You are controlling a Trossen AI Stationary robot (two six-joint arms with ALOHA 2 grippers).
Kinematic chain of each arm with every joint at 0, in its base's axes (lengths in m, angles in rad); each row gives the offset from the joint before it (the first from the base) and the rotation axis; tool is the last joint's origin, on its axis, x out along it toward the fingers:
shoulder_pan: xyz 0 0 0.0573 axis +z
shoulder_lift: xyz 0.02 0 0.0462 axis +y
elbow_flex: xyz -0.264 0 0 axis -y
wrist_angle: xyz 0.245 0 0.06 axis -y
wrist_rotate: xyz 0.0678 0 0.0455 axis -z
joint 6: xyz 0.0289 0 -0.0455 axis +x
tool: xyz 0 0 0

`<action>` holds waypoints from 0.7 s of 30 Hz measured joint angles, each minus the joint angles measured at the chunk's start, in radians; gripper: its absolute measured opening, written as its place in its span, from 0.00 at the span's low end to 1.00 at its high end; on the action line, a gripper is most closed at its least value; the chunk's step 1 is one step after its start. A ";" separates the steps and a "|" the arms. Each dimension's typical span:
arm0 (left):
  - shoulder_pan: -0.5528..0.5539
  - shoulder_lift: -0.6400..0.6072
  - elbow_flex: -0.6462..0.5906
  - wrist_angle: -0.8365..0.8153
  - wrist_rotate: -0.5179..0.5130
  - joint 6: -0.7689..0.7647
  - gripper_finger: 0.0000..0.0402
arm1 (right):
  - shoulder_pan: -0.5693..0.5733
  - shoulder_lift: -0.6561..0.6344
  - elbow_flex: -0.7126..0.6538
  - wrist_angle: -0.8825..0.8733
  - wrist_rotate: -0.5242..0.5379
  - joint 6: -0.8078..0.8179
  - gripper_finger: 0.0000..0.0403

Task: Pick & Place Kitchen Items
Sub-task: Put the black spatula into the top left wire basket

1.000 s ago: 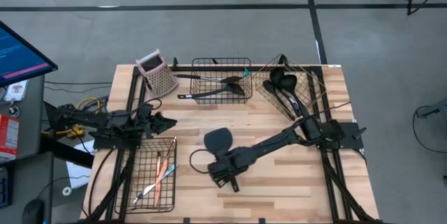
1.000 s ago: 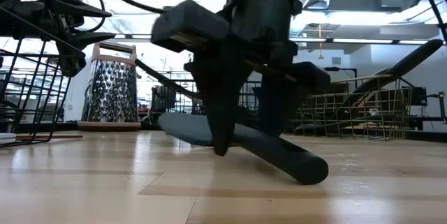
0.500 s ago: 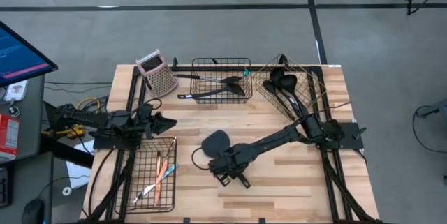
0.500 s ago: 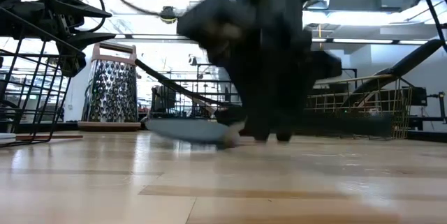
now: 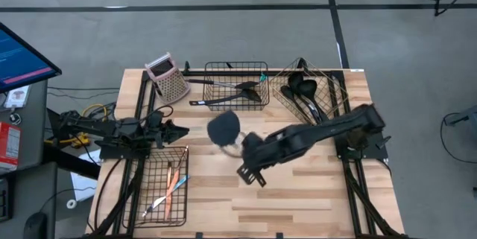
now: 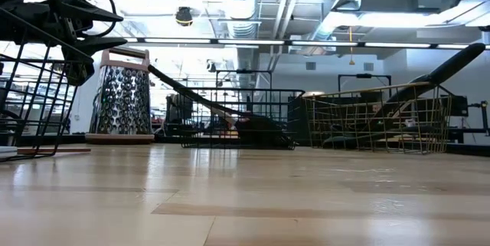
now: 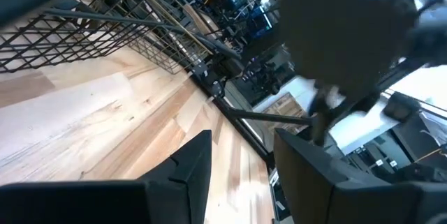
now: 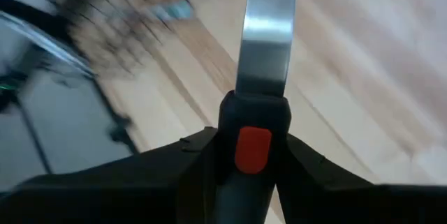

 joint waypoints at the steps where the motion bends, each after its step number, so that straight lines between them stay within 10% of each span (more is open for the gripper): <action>1: 0.000 0.000 0.000 0.000 0.000 0.000 0.34 | 0.005 -0.031 0.000 0.019 0.023 -0.017 0.24; 9: 0.000 0.000 0.000 0.000 -0.030 0.001 0.34 | 0.013 -0.210 0.000 0.207 0.078 -0.181 0.24; 21: 0.000 0.000 0.000 0.000 -0.033 0.001 0.34 | 0.030 -0.292 0.002 0.584 -0.200 -0.464 0.24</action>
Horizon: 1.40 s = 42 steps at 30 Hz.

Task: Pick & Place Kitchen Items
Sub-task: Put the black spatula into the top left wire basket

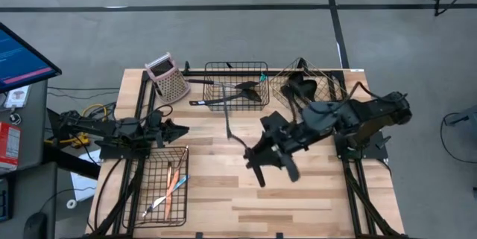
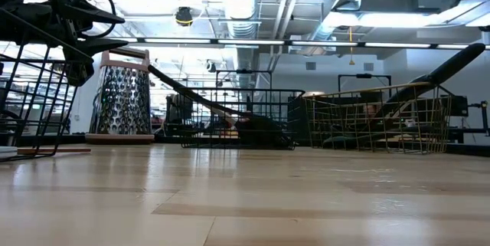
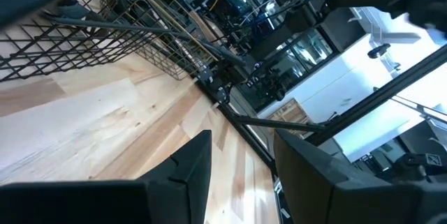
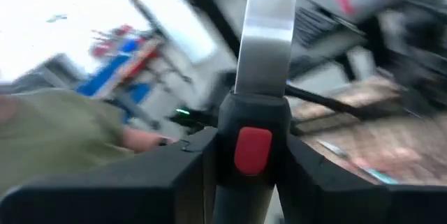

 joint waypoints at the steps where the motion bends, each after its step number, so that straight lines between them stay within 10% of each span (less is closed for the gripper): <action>1: 0.000 0.000 0.000 0.000 0.000 0.000 0.34 | 0.002 0.003 0.001 0.036 -0.022 -0.008 0.24; 9: 0.000 0.007 0.000 0.001 -0.001 0.019 0.34 | -0.050 0.018 -0.001 0.029 0.025 -0.019 0.24; 19: 0.000 0.007 0.000 0.005 0.000 0.019 0.34 | -0.395 0.091 -0.002 -0.206 0.076 -0.032 0.24; 30: 0.000 0.041 -0.001 0.013 0.000 -0.003 0.34 | -0.659 0.287 0.000 -0.646 -0.060 0.071 0.24; 42: 0.000 0.050 -0.001 0.020 0.000 -0.004 0.34 | -0.749 0.429 0.000 -0.723 -0.216 0.052 0.24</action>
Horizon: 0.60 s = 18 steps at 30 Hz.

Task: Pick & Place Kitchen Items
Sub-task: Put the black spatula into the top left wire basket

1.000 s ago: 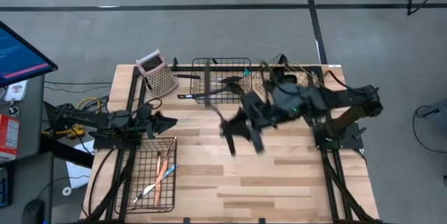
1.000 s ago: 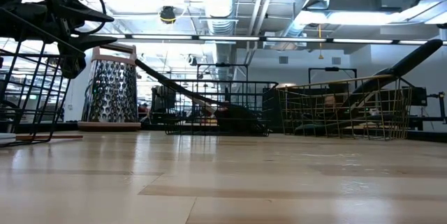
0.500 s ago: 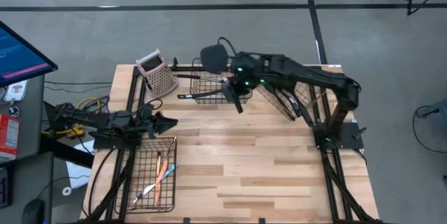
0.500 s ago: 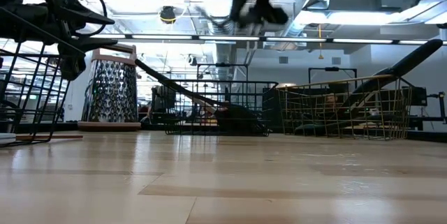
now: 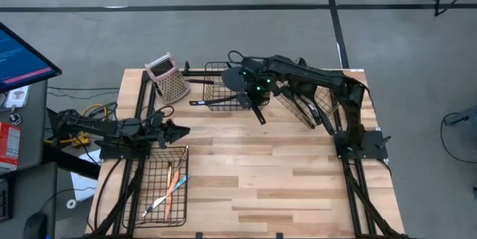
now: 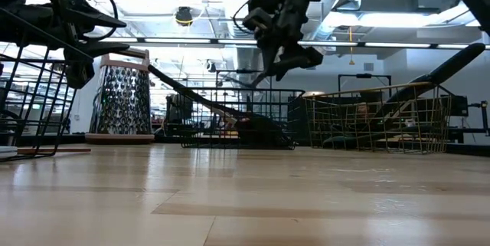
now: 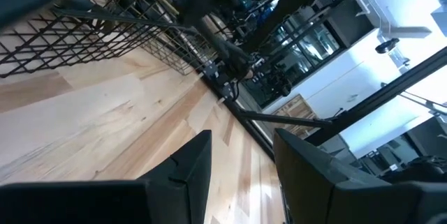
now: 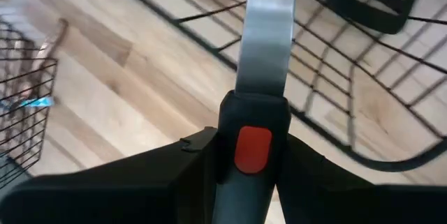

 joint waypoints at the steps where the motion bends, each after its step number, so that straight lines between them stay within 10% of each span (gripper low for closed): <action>1: 0.000 0.000 0.000 0.001 0.000 0.000 0.34 | -0.006 0.005 0.000 -0.006 -0.001 0.004 0.24; 7: 0.000 0.000 0.000 0.007 0.000 0.000 0.34 | -0.044 0.001 0.000 0.000 0.000 0.032 0.25; 18: 0.000 0.000 0.000 0.024 0.000 0.000 0.34 | -0.059 -0.005 0.080 0.052 -0.053 0.038 0.66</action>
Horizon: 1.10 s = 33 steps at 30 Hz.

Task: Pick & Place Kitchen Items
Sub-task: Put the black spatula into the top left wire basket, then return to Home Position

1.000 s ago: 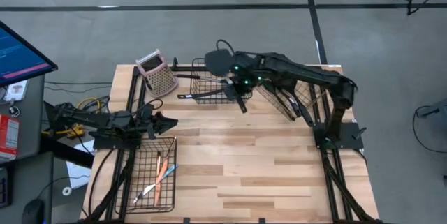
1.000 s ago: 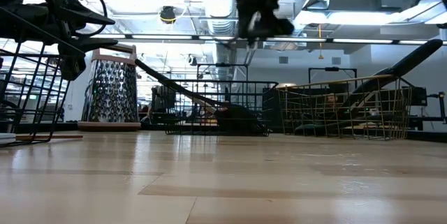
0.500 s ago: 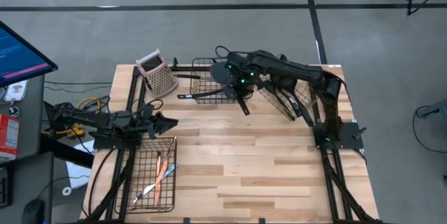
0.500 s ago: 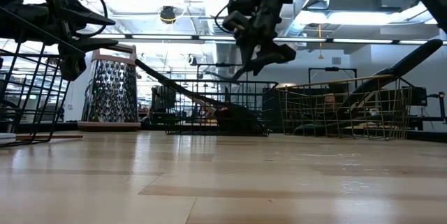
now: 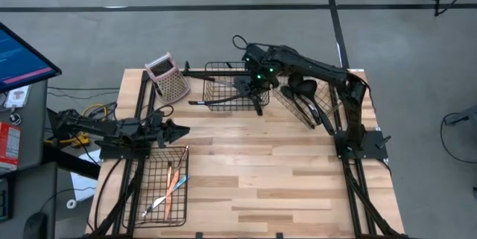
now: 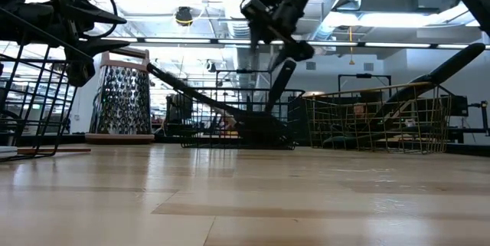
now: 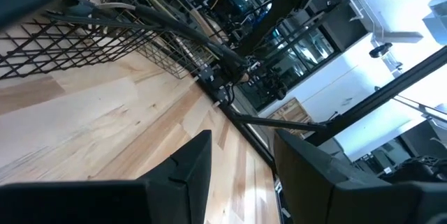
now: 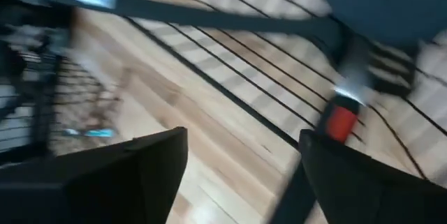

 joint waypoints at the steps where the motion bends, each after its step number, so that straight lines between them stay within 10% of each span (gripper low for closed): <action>1: 0.000 0.000 0.000 0.000 0.000 0.000 0.34 | 0.002 0.000 0.010 0.029 -0.015 0.000 0.67; 14: 0.000 0.000 0.000 0.125 0.000 -0.008 0.34 | 0.088 -0.052 0.258 0.011 -0.032 -0.101 0.68; 23: 0.000 -0.002 0.000 0.178 0.000 -0.008 0.34 | 0.305 -0.359 0.291 0.036 0.185 -0.522 0.68; 33: 0.000 -0.002 0.000 0.179 -0.005 -0.007 0.34 | 0.444 -0.734 0.279 0.022 0.384 -0.606 0.68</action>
